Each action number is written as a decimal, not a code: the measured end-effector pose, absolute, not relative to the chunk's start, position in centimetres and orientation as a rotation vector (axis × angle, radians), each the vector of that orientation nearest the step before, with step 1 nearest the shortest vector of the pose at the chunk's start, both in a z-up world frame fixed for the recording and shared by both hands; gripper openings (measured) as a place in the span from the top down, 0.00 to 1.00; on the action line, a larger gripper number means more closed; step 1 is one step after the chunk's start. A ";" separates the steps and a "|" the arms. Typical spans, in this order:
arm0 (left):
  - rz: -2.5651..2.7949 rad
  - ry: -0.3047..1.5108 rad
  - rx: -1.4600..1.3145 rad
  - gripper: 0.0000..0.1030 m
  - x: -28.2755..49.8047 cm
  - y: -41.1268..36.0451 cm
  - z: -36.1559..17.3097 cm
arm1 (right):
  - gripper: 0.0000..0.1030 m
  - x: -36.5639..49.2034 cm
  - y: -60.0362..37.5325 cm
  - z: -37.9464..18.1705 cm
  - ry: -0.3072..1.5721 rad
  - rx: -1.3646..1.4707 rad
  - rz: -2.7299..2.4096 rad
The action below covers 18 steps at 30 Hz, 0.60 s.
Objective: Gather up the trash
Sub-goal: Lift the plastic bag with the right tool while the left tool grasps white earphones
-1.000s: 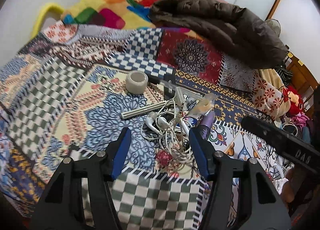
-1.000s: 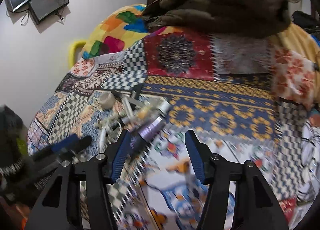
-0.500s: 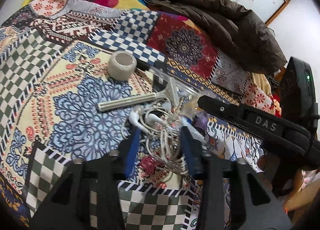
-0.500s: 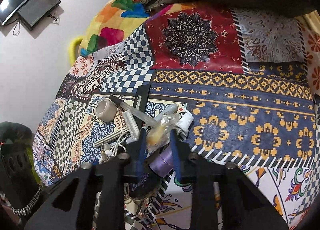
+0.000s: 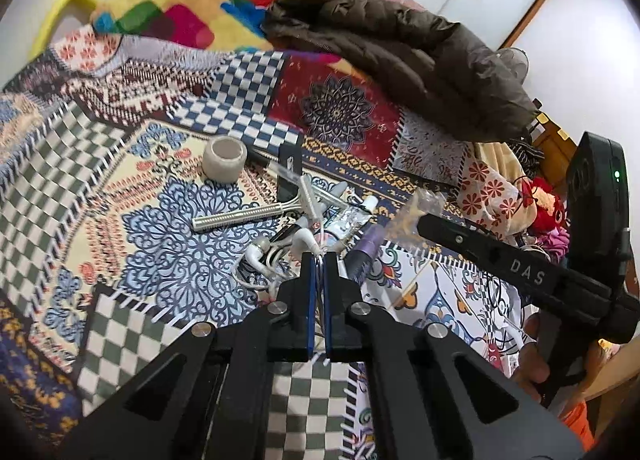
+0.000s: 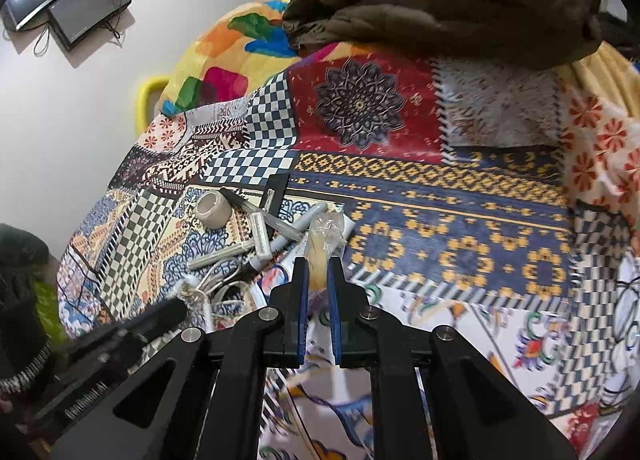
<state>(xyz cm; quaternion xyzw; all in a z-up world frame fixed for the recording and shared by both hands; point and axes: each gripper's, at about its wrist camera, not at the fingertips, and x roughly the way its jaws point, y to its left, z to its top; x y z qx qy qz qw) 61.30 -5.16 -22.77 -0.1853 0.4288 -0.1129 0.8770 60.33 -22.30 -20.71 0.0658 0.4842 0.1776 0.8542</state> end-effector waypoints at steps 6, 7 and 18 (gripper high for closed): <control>-0.225 0.865 -0.345 0.99 59.2 -5.0 -19.5 | 0.92 57.4 -22.5 -19.5 1.016 0.087 0.382; -0.227 0.859 -0.340 0.99 58.9 -4.8 -19.0 | 0.92 57.0 -22.5 -19.4 1.015 0.078 0.382; -0.180 0.809 -0.295 0.99 53.2 -3.0 -13.1 | 0.92 51.4 -22.4 -15.6 0.977 0.053 0.417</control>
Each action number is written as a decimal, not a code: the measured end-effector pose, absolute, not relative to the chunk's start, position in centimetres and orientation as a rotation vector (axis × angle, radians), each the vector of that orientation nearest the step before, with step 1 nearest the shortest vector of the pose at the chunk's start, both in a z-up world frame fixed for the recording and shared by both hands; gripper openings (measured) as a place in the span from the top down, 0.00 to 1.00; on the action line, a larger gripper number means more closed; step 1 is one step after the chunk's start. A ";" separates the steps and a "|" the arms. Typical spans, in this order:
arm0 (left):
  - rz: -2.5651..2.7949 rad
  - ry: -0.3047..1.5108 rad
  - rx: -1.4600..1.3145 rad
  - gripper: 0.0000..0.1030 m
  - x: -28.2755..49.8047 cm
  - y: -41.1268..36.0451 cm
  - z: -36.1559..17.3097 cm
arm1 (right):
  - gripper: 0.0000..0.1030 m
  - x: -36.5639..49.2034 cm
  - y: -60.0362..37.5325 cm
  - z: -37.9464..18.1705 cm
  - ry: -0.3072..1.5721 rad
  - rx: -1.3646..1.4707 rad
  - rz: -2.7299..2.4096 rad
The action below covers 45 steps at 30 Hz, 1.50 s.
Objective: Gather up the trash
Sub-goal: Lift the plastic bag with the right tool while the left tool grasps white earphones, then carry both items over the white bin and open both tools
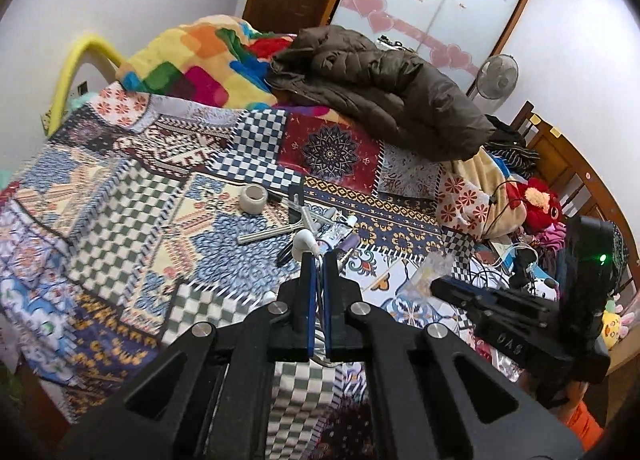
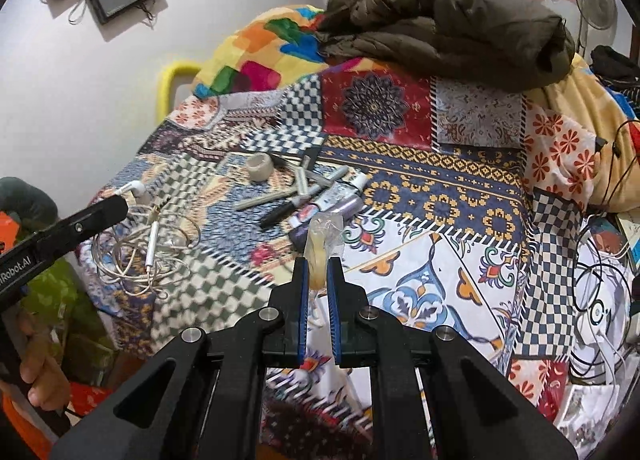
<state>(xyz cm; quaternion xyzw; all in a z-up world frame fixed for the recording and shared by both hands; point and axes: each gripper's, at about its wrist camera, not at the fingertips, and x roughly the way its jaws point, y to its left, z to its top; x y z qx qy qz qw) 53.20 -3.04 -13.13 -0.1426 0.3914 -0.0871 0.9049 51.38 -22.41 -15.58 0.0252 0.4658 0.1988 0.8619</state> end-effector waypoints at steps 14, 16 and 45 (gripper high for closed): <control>-0.068 0.763 -0.227 0.99 39.6 1.3 -8.2 | 0.92 41.8 -19.3 -10.5 0.906 0.025 0.511; -0.046 0.760 -0.231 0.99 37.3 2.4 -7.8 | 0.92 40.3 -18.7 -10.0 0.890 0.015 0.525; 0.237 0.920 -0.347 0.99 20.4 15.2 -16.9 | 0.92 27.8 -1.5 -15.1 0.996 -0.217 0.851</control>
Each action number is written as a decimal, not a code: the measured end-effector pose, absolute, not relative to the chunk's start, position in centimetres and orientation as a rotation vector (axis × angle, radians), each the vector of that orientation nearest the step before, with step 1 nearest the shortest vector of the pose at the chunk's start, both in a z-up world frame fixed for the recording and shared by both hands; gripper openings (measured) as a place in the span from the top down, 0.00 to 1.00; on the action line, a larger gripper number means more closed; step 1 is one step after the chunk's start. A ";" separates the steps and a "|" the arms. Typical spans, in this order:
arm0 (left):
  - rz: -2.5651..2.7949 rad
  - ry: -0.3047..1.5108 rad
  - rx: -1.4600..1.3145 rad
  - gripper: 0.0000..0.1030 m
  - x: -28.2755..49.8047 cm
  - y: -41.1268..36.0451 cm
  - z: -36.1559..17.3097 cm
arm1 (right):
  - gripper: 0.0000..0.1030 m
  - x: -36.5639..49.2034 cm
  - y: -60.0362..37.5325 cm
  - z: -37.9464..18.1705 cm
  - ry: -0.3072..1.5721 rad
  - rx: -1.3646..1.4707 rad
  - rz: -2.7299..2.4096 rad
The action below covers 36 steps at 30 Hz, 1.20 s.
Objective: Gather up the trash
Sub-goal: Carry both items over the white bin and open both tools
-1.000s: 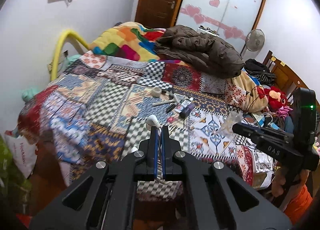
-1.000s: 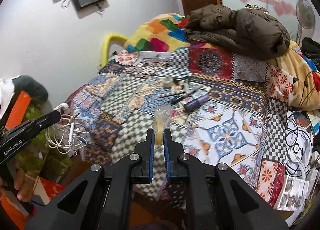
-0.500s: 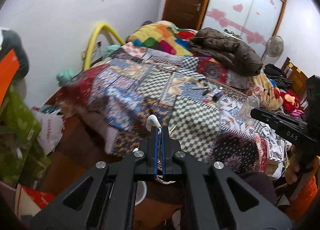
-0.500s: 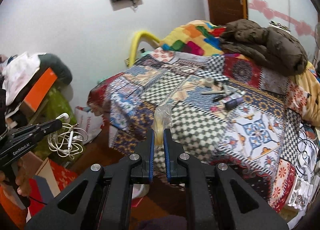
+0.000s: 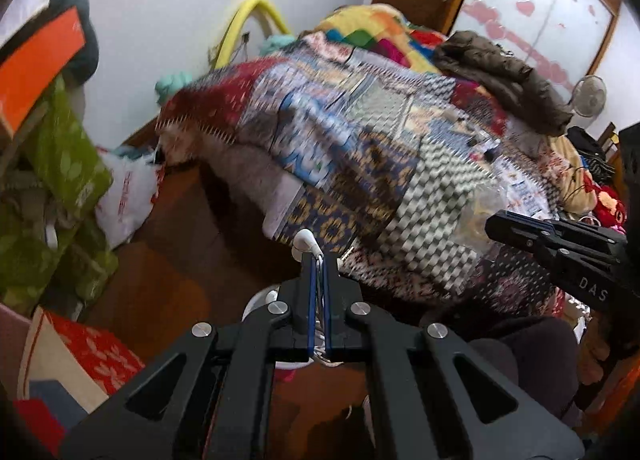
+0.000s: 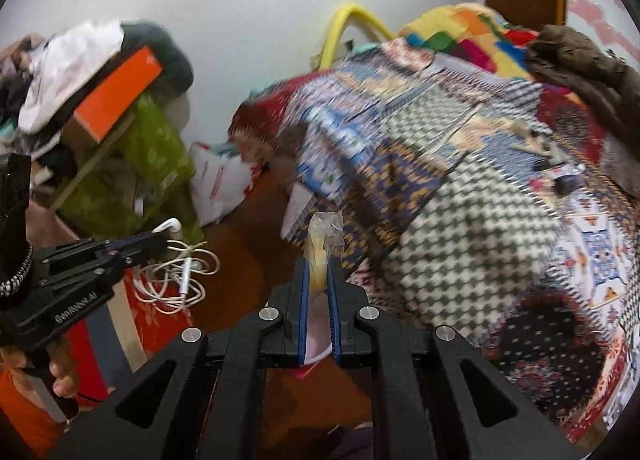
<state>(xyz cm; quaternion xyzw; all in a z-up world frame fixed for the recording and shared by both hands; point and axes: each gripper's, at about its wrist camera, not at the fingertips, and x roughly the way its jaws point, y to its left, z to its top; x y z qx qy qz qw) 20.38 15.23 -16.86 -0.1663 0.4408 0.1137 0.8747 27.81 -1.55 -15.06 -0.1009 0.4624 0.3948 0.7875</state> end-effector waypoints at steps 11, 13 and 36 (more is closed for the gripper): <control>0.277 1.064 -0.393 0.99 19.9 17.2 -25.2 | 0.92 26.0 4.4 -21.8 1.139 -0.372 0.909; 0.282 1.090 -0.416 0.99 20.2 17.8 -26.8 | 0.92 25.8 5.2 -22.9 1.162 -0.388 0.915; 0.238 1.312 -0.540 0.84 25.0 20.9 -36.4 | 0.88 28.3 9.9 -31.2 1.394 -0.459 0.959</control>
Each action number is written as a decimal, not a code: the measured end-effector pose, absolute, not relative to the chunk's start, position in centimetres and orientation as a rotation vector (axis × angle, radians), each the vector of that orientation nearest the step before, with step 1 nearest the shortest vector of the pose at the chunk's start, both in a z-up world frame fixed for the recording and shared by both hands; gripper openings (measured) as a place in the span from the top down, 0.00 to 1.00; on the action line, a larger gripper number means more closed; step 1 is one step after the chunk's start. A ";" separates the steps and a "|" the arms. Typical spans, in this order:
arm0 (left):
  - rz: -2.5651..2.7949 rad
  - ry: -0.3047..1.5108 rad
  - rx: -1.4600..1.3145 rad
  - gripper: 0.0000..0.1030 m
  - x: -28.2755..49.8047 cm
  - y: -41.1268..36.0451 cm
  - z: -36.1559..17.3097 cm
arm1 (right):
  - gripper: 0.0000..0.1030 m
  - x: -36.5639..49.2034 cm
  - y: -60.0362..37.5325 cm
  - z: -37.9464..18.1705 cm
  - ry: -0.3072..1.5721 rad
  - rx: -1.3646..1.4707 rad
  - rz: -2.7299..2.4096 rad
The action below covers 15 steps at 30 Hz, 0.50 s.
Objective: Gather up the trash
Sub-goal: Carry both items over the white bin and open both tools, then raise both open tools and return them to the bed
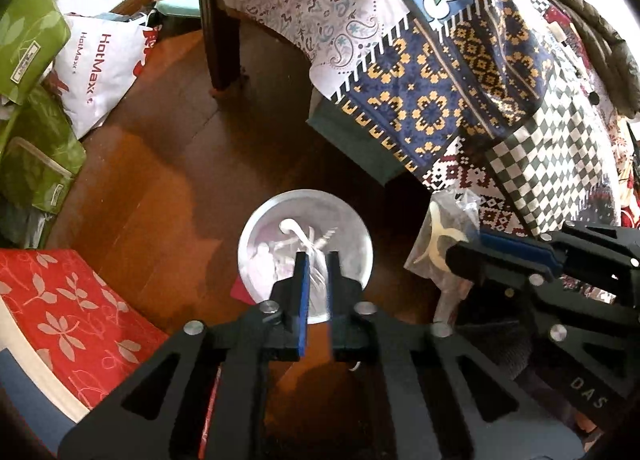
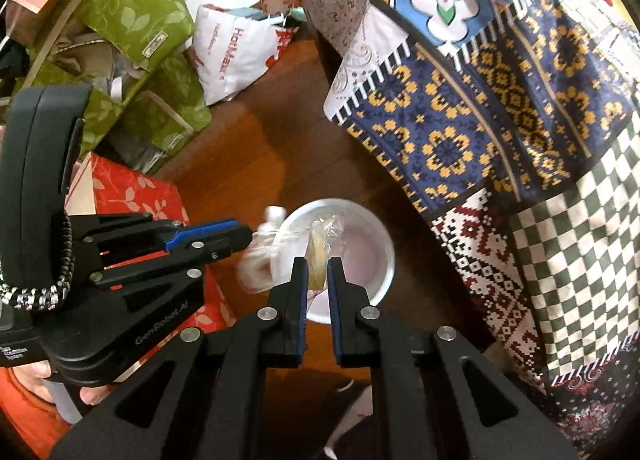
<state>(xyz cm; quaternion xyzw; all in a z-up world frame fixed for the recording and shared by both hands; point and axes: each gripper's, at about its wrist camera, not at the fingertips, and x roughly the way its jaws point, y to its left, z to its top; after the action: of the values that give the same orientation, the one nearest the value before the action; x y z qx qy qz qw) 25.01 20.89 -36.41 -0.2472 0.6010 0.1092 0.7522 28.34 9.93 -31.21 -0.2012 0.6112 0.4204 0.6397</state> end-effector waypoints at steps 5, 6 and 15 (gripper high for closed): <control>0.259 1.306 -0.518 0.66 24.5 20.9 -36.0 | 0.66 28.3 10.0 -31.7 1.383 -0.502 0.935; 0.266 1.301 -0.519 0.66 24.2 21.0 -35.7 | 0.66 28.2 9.9 -31.6 1.378 -0.504 0.932; 0.311 1.208 -0.503 0.66 22.0 21.2 -31.6 | 0.66 28.2 8.2 -28.5 1.312 -0.480 0.926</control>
<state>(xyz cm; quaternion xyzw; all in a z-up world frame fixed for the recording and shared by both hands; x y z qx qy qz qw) 22.03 21.18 -31.63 -0.2331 0.5596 0.1442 0.7821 28.21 8.17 -28.50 -0.2131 0.5817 0.4106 0.6691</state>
